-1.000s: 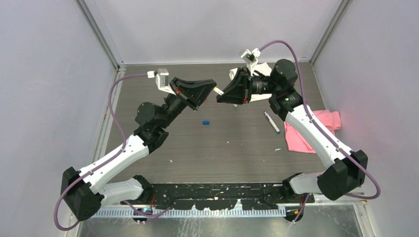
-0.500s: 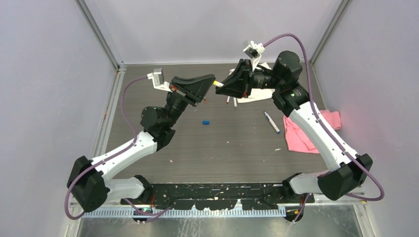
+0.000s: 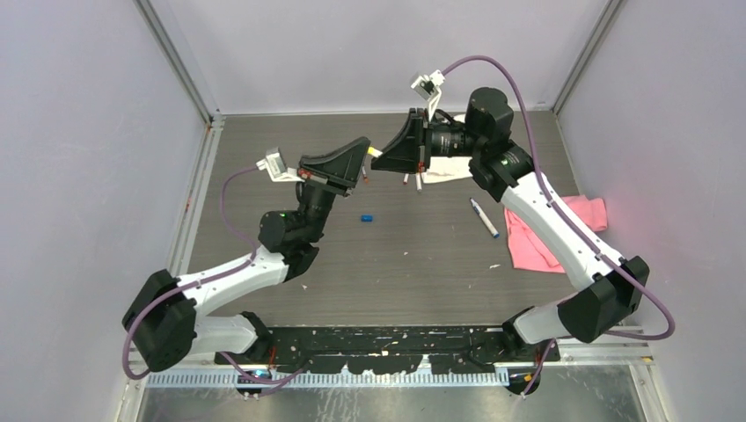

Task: Insert the pens into the pen caps
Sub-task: Press the pen cap onto the pen.

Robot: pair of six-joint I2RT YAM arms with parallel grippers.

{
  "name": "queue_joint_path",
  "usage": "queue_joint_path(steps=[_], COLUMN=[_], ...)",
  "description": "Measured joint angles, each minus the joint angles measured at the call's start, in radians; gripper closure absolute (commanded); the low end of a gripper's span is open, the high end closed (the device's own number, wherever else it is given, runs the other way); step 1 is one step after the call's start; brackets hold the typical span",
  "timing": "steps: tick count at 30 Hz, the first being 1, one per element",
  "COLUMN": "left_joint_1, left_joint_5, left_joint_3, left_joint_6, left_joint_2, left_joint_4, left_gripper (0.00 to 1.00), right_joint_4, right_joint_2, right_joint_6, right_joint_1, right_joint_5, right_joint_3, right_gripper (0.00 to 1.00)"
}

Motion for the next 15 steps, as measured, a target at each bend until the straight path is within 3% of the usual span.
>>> queue_joint_path(steps=[7, 10, 15], left_joint_1=[0.065, 0.086, 0.089], left_joint_5=[0.173, 0.227, 0.277], left_joint_3=[-0.046, -0.006, 0.040], left_joint_6=[-0.010, -0.072, -0.145], left_joint_2=[0.116, 0.153, 0.168], left_joint_4=[0.350, 0.366, 0.335], left_gripper=[0.99, 0.99, 1.00], right_joint_4=[0.109, 0.089, -0.064], right_joint_2=[0.055, 0.053, 0.008], right_joint_6=[0.200, 0.139, -0.106], right_joint_1=[0.000, 0.000, 0.009], right_joint_5=[-0.123, -0.124, -0.059], right_joint_3=[0.033, 0.055, 0.095], right_gripper=[1.00, 1.00, 1.00])
